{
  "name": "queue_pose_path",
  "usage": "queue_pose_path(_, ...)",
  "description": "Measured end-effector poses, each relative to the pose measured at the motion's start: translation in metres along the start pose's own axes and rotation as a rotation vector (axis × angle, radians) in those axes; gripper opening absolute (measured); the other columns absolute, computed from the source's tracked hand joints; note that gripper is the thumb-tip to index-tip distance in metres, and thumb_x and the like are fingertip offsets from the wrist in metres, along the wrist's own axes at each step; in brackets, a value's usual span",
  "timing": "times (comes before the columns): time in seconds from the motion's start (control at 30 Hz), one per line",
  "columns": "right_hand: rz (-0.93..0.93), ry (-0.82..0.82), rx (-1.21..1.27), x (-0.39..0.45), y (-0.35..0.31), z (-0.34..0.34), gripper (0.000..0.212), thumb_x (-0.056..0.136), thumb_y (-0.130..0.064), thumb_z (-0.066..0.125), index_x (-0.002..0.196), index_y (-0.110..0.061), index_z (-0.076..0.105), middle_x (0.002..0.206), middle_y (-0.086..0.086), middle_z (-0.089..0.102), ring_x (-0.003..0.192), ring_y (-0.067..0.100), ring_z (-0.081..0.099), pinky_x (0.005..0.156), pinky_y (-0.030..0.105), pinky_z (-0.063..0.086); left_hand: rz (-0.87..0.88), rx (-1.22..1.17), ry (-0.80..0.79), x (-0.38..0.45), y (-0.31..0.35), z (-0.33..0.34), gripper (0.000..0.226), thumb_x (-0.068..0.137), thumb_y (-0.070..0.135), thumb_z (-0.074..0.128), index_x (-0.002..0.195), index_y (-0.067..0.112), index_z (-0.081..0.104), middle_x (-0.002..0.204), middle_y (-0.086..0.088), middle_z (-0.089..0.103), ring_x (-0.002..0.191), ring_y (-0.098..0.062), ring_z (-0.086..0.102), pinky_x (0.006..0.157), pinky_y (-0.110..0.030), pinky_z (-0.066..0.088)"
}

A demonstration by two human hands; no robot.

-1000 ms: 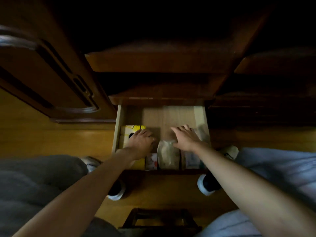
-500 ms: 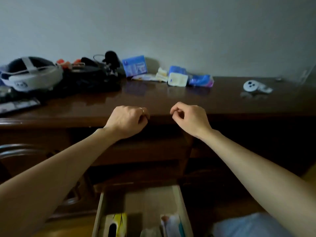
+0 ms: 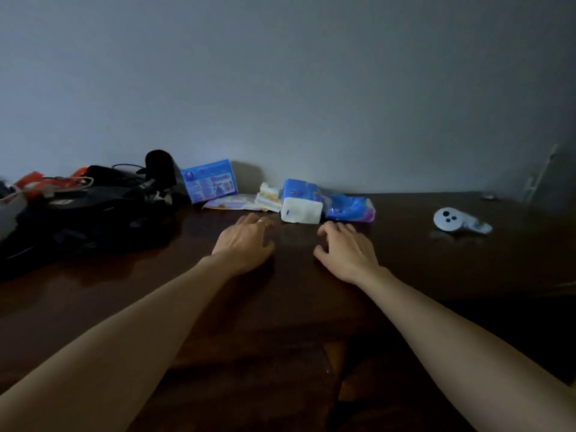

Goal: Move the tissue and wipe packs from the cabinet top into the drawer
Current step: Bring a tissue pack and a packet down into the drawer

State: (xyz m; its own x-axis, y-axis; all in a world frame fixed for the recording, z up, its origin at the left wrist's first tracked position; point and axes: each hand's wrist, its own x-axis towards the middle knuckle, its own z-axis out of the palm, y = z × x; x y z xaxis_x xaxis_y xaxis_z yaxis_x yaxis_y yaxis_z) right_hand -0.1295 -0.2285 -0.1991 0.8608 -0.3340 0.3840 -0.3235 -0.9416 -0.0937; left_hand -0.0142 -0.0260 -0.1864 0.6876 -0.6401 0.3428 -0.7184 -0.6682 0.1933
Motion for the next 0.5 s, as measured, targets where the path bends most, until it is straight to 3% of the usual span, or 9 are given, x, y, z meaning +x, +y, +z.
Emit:
queue_pose_path(0.1,0.163,0.023,-0.119,0.041,0.024,0.009,0.073,0.091,-0.042,0.058,0.153,-0.02,0.027,0.162,0.012,0.026,0.147,0.031,0.027,0.115,0.05,0.031,-0.016,-0.008,0.033,0.032,-0.002,0.027,0.053,0.091,0.038,0.057,0.142,0.028,0.046,0.144,-0.003,0.048,0.133,-0.024,0.043,0.103,-0.042,0.041)
queue_pose_path(0.17,0.234,-0.089,-0.145,0.069,0.042,0.017,0.075,0.097,-0.045,0.046,0.16,-0.023,0.011,0.17,0.009,0.005,0.155,0.03,0.01,0.121,0.055,0.018,-0.05,-0.018,0.061,0.055,-0.007,0.039,0.056,0.093,0.036,0.054,0.145,0.022,0.042,0.147,-0.005,0.046,0.135,-0.025,0.042,0.107,-0.043,0.036)
queue_pose_path(0.27,0.315,-0.287,-0.08,0.097,0.055,0.03,0.06,0.101,-0.049,0.03,0.156,-0.026,0.025,0.164,0.009,0.025,0.15,0.032,0.022,0.117,0.057,0.026,-0.077,0.016,0.149,0.089,-0.022,0.052,0.063,0.091,0.03,0.054,0.15,0.021,0.033,0.151,-0.007,0.04,0.141,-0.026,0.034,0.114,-0.045,0.03)
queue_pose_path(0.4,0.343,-0.242,-0.095,0.106,0.059,0.04,0.055,0.1,-0.051,0.033,0.147,-0.025,0.034,0.154,0.011,0.034,0.142,0.033,0.028,0.112,0.055,0.033,-0.088,0.076,0.154,0.135,-0.041,0.064,0.081,0.09,0.029,0.056,0.158,0.027,0.013,0.163,-0.007,0.018,0.152,-0.029,0.012,0.122,-0.05,0.015)
queue_pose_path(0.5,0.334,-0.217,-0.071,0.107,0.062,0.045,0.056,0.1,-0.052,0.032,0.149,-0.026,0.032,0.156,0.011,0.032,0.143,0.032,0.027,0.113,0.055,0.03,-0.057,0.104,0.008,0.178,-0.044,0.058,0.086,0.093,0.044,0.059,0.159,0.038,0.005,0.169,-0.005,0.001,0.154,-0.03,0.002,0.122,-0.055,0.009)
